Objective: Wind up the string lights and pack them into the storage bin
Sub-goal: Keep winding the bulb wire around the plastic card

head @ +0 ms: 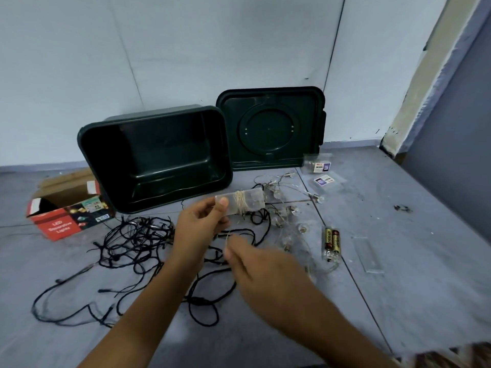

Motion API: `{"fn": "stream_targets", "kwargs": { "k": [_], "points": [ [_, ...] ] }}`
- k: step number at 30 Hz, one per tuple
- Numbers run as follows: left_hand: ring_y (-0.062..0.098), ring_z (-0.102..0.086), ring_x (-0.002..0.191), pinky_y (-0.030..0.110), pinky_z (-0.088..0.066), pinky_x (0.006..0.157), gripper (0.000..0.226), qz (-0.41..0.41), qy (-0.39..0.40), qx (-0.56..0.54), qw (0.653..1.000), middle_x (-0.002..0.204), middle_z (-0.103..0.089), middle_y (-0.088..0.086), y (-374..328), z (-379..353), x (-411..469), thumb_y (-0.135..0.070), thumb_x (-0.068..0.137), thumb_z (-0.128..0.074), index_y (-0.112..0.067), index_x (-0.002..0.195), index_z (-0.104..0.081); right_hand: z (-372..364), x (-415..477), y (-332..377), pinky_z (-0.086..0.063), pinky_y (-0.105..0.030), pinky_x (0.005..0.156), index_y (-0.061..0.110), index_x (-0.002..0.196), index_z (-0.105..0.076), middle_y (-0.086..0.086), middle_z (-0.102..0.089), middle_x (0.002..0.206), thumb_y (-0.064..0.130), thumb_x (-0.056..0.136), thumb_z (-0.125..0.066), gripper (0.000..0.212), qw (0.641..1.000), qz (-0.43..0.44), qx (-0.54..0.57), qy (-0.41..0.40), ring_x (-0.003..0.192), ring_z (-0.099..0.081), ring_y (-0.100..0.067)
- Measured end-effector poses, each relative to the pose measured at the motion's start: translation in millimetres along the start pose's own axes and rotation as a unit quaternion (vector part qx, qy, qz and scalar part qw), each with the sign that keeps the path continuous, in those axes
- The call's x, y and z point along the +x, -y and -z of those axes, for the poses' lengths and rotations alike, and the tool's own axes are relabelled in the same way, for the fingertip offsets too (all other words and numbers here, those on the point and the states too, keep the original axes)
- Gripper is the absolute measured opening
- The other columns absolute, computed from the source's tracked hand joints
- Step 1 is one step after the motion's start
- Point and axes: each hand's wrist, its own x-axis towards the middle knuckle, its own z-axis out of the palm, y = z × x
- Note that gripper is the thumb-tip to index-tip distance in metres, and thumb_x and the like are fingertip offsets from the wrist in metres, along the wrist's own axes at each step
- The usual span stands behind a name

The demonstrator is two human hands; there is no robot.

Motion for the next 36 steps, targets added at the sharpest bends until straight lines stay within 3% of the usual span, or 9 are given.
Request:
{"fn": "stream_targets", "kwargs": {
  "k": [4, 8, 12, 14, 17, 23, 28, 33, 36],
  "points": [
    [0.013, -0.065, 0.075, 0.021, -0.054, 0.067, 0.025, -0.013, 0.065, 0.040, 0.997, 0.087, -0.067, 0.015, 1.7, 0.8, -9.5, -0.028, 0.086, -0.058, -0.011, 0.102, -0.068, 44.3, 34.7, -11.2, -0.038, -0.021, 0.050, 0.020, 0.088, -0.044, 0.006, -0.046, 0.063, 0.032, 0.100, -0.033, 0.021, 0.999, 0.007, 0.005, -0.048, 0.054, -0.042, -0.008],
    [0.004, -0.063, 0.068, 0.019, -0.053, 0.066, 0.020, -0.015, 0.090, 0.020, 0.996, 0.077, -0.064, 0.001, -1.9, -0.3, -17.5, -0.025, 0.086, -0.058, -0.015, 0.100, -0.068, 68.0, 76.2, -51.3, -0.032, -0.017, 0.049, 0.014, 0.084, -0.059, 0.009, -0.048, 0.062, 0.028, 0.096, -0.046, 0.022, 0.991, -0.074, 0.112, -0.014, 0.049, -0.043, -0.001],
    [0.011, -0.063, 0.073, 0.022, -0.054, 0.068, 0.038, 0.008, 0.088, -0.038, 0.995, 0.082, -0.064, 0.005, -4.5, 1.5, -17.1, -0.032, 0.078, -0.060, -0.007, 0.106, -0.067, 46.6, 89.7, -93.0, -0.018, -0.012, 0.034, 0.018, 0.082, -0.057, 0.001, -0.037, 0.054, 0.015, 0.092, -0.054, 0.011, 0.909, -0.190, 0.367, 0.061, 0.033, -0.025, -0.003],
    [0.013, -0.062, 0.073, 0.022, -0.054, 0.067, 0.035, 0.023, 0.071, -0.066, 0.995, 0.082, -0.063, 0.005, -5.2, 3.6, -14.5, -0.028, 0.081, -0.060, -0.004, 0.106, -0.066, 23.8, 83.0, -96.3, -0.016, -0.009, 0.034, 0.020, 0.081, -0.056, 0.002, -0.039, 0.053, 0.008, 0.094, -0.046, 0.020, 0.881, -0.221, 0.409, 0.084, 0.033, -0.023, -0.003],
    [0.012, -0.060, 0.070, 0.021, -0.054, 0.067, 0.021, 0.034, 0.043, -0.073, 0.996, 0.079, -0.063, 0.003, -4.1, 6.0, -9.8, -0.020, 0.088, -0.058, -0.005, 0.100, -0.067, -4.0, 63.0, -80.3, -0.017, -0.012, 0.035, 0.019, 0.080, -0.054, 0.005, -0.039, 0.052, 0.021, 0.097, -0.045, 0.020, 0.849, -0.256, 0.459, 0.059, 0.037, -0.025, -0.004],
    [0.014, -0.059, 0.071, 0.020, -0.056, 0.068, 0.012, 0.028, 0.002, -0.081, 0.996, 0.075, -0.057, 0.004, -4.1, 9.1, -0.6, -0.021, 0.088, -0.059, -0.011, 0.090, -0.066, -38.5, 3.9, -26.3, -0.036, -0.029, 0.052, 0.025, 0.073, -0.038, 0.006, -0.041, 0.062, 0.040, 0.099, -0.031, 0.031, 0.964, -0.146, 0.222, 0.013, 0.052, -0.038, -0.007],
    [0.014, -0.061, 0.075, 0.022, -0.055, 0.071, 0.017, 0.011, -0.006, -0.034, 0.999, 0.080, -0.061, 0.003, 0.8, 7.7, 2.5, -0.025, 0.087, -0.059, -0.012, 0.097, -0.065, -8.5, -5.7, -2.4, -0.036, -0.031, 0.055, 0.022, 0.086, -0.038, 0.005, -0.042, 0.062, 0.041, 0.099, -0.025, 0.026, 0.993, -0.042, 0.098, 0.053, 0.055, -0.040, -0.008],
    [0.016, -0.063, 0.076, 0.021, -0.053, 0.067, 0.031, 0.006, 0.036, 0.004, 0.999, 0.085, -0.065, 0.009, 6.2, 5.3, -5.0, -0.027, 0.087, -0.059, -0.005, 0.107, -0.065, 38.0, 40.3, -14.1, -0.032, -0.016, 0.048, 0.032, 0.073, -0.041, 0.008, -0.047, 0.061, 0.032, 0.099, -0.037, 0.026, 0.999, -0.010, 0.037, -0.038, 0.050, -0.040, -0.003],
    [0.011, -0.062, 0.075, 0.022, -0.054, 0.070, 0.031, 0.003, 0.054, -0.008, 0.999, 0.083, -0.062, 0.007, 4.7, 2.9, -9.6, -0.027, 0.085, -0.059, -0.008, 0.108, -0.065, 54.8, 76.2, -39.9, -0.033, -0.017, 0.050, 0.019, 0.082, -0.057, 0.006, -0.051, 0.062, 0.030, 0.097, -0.043, 0.022, 0.996, -0.021, 0.030, -0.080, 0.051, -0.042, -0.004]
  ]
}}
